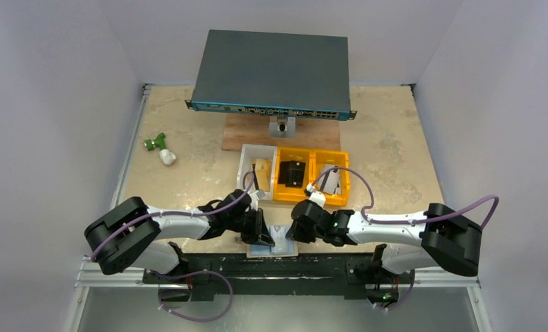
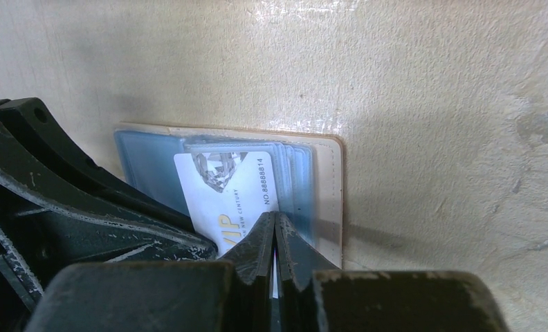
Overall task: Take the credit cards out of the card holder
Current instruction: Remove the credit card from the card holder.
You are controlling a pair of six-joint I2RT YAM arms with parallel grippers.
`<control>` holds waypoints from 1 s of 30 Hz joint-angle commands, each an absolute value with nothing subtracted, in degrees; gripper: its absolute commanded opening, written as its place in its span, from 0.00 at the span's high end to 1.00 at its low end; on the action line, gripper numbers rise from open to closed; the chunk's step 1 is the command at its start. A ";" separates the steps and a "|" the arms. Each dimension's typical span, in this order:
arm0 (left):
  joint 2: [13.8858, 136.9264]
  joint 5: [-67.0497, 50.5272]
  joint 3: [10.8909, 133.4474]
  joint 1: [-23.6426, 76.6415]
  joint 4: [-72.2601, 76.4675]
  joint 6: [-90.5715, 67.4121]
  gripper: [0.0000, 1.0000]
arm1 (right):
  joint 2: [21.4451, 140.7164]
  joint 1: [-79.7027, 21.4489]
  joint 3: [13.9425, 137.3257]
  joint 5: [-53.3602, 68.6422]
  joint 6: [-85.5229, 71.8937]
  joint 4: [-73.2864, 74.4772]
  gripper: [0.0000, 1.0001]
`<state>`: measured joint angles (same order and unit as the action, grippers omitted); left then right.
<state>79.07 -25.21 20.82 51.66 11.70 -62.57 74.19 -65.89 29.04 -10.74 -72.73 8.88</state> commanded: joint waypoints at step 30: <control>74.28 -25.00 18.92 47.58 5.89 -58.71 0.92 | 77.17 -66.06 27.02 -10.83 -73.57 13.79 1.00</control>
